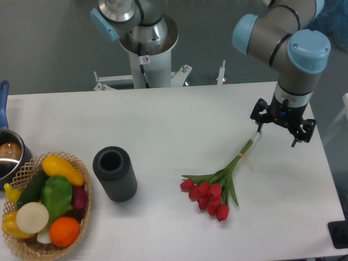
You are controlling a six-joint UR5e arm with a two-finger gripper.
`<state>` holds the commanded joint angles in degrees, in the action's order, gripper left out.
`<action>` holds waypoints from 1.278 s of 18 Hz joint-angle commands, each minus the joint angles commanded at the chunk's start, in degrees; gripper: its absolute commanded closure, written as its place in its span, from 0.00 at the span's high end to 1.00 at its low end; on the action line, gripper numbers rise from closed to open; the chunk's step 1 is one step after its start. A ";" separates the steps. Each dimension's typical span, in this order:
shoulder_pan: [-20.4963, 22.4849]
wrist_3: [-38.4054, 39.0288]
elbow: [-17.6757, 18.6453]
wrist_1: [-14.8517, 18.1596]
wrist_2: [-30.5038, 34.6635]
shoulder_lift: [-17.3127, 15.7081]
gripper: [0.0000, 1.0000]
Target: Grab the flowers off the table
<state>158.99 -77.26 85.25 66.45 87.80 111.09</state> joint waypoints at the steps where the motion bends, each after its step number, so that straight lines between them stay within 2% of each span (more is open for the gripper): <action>1: 0.00 0.00 0.00 0.00 0.00 0.00 1.00; 9: -0.79 0.35 0.00 -0.26 0.17 0.09 1.00; 12: -0.79 0.09 1.57 -0.61 -0.17 0.18 1.00; 13: -0.79 0.09 3.06 -1.57 -0.26 0.00 1.00; 15: -0.88 0.18 5.61 -6.31 -1.05 0.00 1.00; 17: -1.05 0.18 8.95 -9.65 -1.32 -0.35 1.00; 20: -1.14 0.09 12.12 -10.90 -1.41 -1.67 1.00; 23: -2.46 0.79 12.92 -11.60 -2.02 -1.67 1.00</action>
<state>156.54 -76.47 98.17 54.85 85.78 109.42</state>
